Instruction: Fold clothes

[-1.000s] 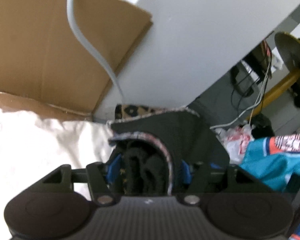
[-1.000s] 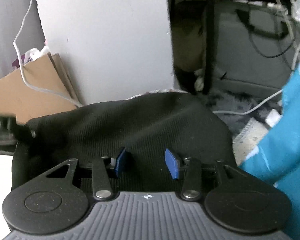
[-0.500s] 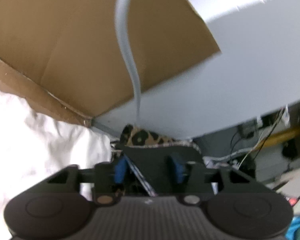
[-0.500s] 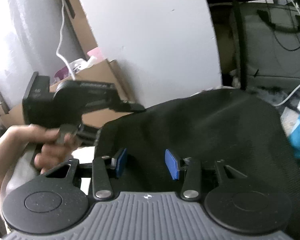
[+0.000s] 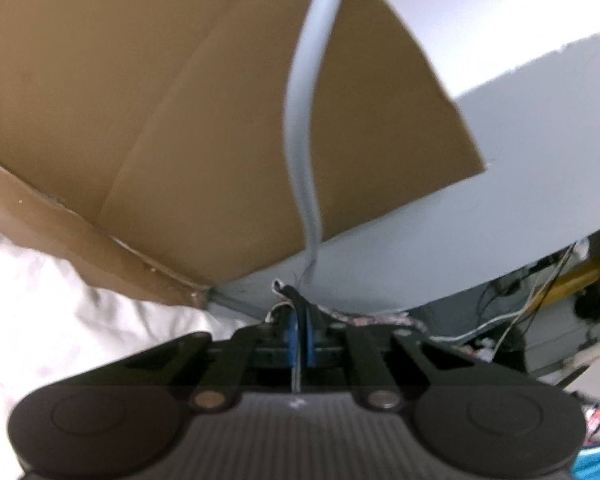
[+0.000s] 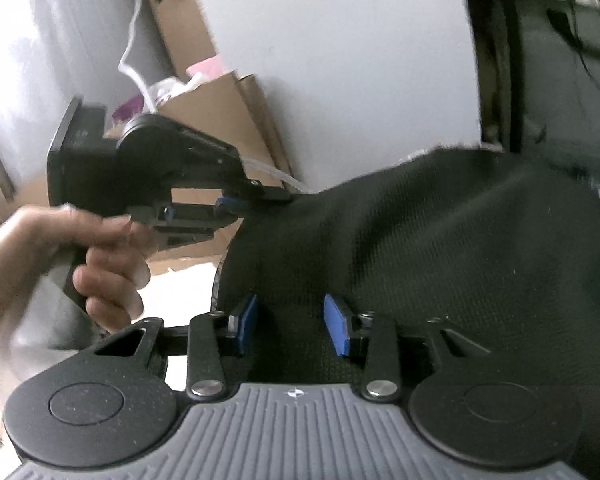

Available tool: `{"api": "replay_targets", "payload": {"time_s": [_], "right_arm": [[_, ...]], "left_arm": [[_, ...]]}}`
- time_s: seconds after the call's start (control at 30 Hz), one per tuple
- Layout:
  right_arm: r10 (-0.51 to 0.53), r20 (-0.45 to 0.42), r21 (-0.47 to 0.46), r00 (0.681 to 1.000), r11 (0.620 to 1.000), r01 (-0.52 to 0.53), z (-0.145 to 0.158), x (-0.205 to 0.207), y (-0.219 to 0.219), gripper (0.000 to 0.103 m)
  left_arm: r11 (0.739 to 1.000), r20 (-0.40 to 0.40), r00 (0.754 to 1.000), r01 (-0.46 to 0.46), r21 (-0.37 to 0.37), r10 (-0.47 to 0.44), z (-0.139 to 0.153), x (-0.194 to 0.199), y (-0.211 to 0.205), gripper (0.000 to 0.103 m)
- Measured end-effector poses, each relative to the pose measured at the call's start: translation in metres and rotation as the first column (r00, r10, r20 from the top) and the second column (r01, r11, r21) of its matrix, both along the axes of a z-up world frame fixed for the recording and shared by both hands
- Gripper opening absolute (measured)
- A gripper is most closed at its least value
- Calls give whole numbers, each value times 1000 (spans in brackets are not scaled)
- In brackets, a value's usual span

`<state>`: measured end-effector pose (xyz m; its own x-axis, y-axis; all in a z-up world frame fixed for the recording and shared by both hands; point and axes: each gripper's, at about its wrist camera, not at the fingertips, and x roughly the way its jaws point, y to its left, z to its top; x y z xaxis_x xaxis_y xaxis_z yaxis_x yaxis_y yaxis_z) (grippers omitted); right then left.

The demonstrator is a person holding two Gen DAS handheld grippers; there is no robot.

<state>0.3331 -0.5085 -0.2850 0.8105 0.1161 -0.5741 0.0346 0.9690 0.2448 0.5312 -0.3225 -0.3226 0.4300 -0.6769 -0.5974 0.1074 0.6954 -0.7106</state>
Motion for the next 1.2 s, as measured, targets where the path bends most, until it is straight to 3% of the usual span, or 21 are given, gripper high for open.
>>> {"api": "replay_targets", "payload": {"time_s": [0.1,0.3,0.4,0.53,0.67,0.77,0.9,0.97,1.2], "right_arm": [[4,8,-25,1000,1000,-4,-5,3,5,42],[0,10,-30,1000,1000,0,-6,3,5,42],[-6,8,-20,1000,1000,6,-4,2,5,43],[-37,50,65,998,997,34,12,-12,-6,45],[-109,110,5,988,994,109,24,-37,-25,45],[-173,84,14,981,985,173,20,-44,-48,45],[-225,44,30,973,974,224,9,-42,-62,45],[-225,32,10,974,974,225,0,-43,-61,45],[-223,20,-42,975,974,224,-13,-53,-63,46]], "left_arm": [[994,-21,1000,15,108,-13,3,-5,0,16],[989,56,998,11,151,-20,29,-27,18,17],[993,114,992,49,110,-62,44,-40,19,17],[989,156,977,137,47,-143,57,-61,5,16],[982,129,973,189,20,-190,50,-73,-9,14],[972,182,957,208,112,-226,48,-82,-20,13],[972,200,957,180,148,-208,40,-86,-18,10],[972,208,956,173,159,-204,33,-86,-17,2],[977,186,963,178,118,-197,17,-75,-11,3]]}}
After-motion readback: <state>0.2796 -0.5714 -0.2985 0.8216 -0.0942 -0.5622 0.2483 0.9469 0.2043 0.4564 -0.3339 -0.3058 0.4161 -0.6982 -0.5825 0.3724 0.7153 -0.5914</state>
